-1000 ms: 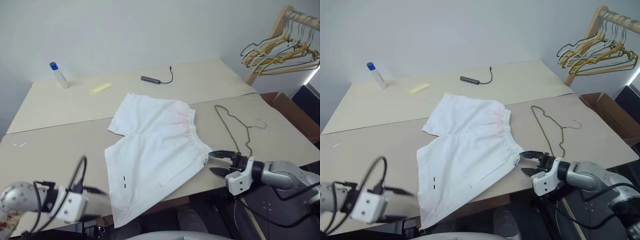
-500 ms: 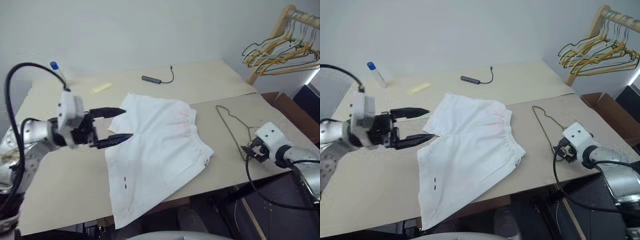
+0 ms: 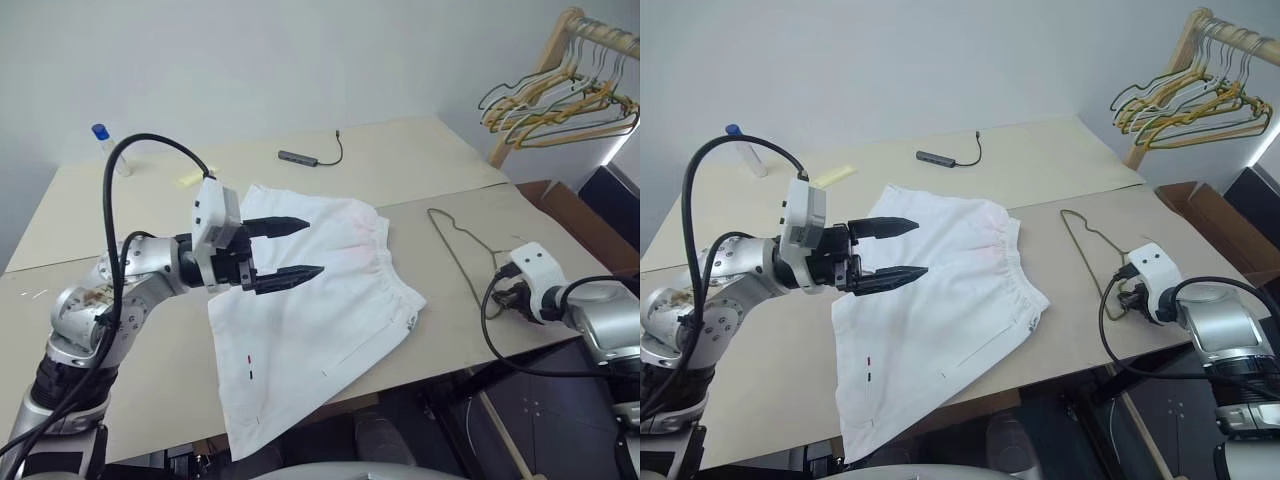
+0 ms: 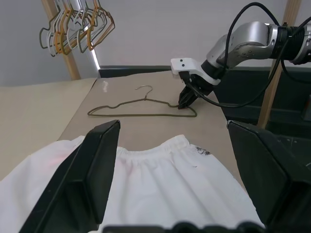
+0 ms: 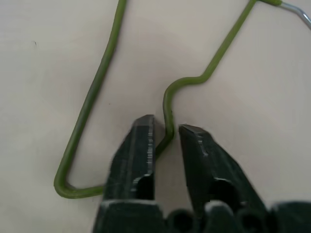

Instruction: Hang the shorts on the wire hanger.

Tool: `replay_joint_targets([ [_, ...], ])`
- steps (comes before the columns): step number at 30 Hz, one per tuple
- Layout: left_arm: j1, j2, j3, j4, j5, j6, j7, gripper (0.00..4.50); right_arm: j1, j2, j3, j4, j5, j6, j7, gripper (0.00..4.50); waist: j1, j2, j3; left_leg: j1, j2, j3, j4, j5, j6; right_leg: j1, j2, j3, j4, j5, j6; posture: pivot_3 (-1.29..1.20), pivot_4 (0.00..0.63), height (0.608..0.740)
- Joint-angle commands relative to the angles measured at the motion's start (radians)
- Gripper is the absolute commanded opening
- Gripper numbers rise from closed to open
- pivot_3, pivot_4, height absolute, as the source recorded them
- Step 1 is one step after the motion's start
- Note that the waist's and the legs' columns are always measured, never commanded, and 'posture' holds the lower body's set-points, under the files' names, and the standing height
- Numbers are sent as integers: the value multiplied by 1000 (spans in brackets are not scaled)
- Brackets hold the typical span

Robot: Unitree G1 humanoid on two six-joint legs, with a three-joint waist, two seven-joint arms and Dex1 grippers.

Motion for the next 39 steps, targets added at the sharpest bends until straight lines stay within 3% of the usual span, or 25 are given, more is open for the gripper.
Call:
replay_joint_targets([
  [1, -39, -30, 8, 5, 27, -19, -1, 3803, -36, 12, -38, -13, -38, -6, -52, 26, -3, 0, 0, 0, 0, 0, 0, 0, 0, 0, 0, 0, 0, 0, 0, -275, 0, 740],
  [4, -70, -63, -1, 34, 61, -23, 3, 3803, -33, 16, -39, -71, -118, -132, -145, 26, -4, 0, 0, 0, 0, 0, 0, 0, 0, -1, 0, 0, 0, 0, 0, -280, 0, 740],
  [9, -157, -128, -14, 120, 120, -35, 18, 3803, -10, -24, 7, -138, -355, -565, -331, 26, -14, 2, 0, -5, -1, 1, 0, 0, 0, -6, -1, 1, 0, 1, 1, -292, 0, 740],
  [12, -211, -151, -16, 181, 164, -60, 10, 3803, 4, -110, 78, -127, -551, -846, -409, 26, -29, 3, -1, -14, -1, 0, 3, 0, 0, -14, -1, 1, 2, 3, -3, -296, 0, 740],
  [15, -278, -161, -3, 254, 180, -59, -1, 3803, -13, -211, 162, -79, -752, -1086, -485, 26, -37, 3, 0, -15, -2, 0, 6, -1, 1, -15, -1, 1, 2, 5, -5, -298, 0, 740],
  [20, -401, -113, -68, 389, 245, -5, -96, 3803, -138, -253, 232, 32, -973, -1349, -661, 26, -62, 3, 0, -15, -4, 1, 8, -1, 1, -14, -2, 2, 2, 6, -3, -300, 0, 740],
  [25, -507, -76, -204, 530, 332, 58, -248, 3803, -237, -222, 265, 86, -1046, -1493, -712, 26, -102, 3, 0, -14, -5, 1, 7, -1, 1, -14, -2, 2, 2, 6, -3, -306, 0, 740],
  [33, -590, -161, -353, 694, 489, 48, -330, 3803, -312, -173, 239, 89, -1069, -1534, -692, 26, -134, 3, 0, -14, -5, 0, 8, -2, 2, -13, -2, 2, 3, 6, -3, -311, 0, 740],
  [39, -551, -161, -371, 650, 506, 81, -389, 3803, -334, -165, 215, 88, -1079, -1496, -692, 26, -153, 3, 0, -14, -5, -1, 8, -2, 2, -13, -2, 2, 3, 6, -2, -325, 0, 740],
])
